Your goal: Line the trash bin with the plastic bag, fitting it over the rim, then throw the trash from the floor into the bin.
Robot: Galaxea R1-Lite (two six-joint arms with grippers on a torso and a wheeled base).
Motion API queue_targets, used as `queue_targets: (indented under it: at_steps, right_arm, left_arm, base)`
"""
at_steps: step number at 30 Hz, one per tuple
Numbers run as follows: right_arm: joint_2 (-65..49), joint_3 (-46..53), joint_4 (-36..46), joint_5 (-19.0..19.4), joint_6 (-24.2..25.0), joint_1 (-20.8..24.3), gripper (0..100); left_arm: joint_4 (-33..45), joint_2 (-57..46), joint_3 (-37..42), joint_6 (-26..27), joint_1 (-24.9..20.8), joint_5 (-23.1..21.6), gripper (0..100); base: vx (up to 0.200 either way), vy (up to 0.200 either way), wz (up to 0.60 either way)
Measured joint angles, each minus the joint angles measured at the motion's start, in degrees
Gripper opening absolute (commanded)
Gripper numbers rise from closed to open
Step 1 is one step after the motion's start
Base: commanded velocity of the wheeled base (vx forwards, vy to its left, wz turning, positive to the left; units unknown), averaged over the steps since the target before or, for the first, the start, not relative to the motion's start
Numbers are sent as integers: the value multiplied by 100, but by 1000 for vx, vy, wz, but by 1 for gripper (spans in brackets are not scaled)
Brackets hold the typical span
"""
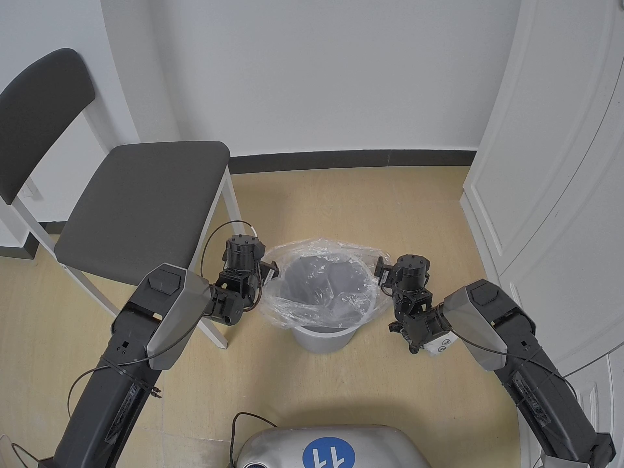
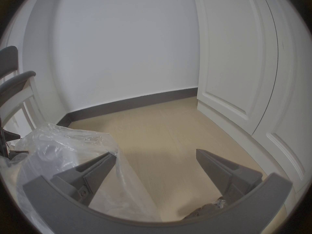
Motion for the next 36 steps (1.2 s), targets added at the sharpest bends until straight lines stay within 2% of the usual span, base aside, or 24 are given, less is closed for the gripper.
queue_targets:
  at_steps: [11,19,27,36]
  right_arm:
    - [7,-61,464,-27,85,-21,100]
    - [11,-185,87,-17,107,-85,100]
    - [16,-210,-68,71,539,-35,100]
    - [-12,-217,-85,343,974,41,100]
  left_arm:
    - [21,257,-2,-15,90,0,100]
    - [-165,207,-2,-424,24,-74,100]
    - [-507,137,0,-532,10,-240,100]
    - [-625,146,0,-628,116,-273,100]
  base:
    - [0,0,0]
    - [0,0,0]
    - [0,0,0]
    - [0,0,0]
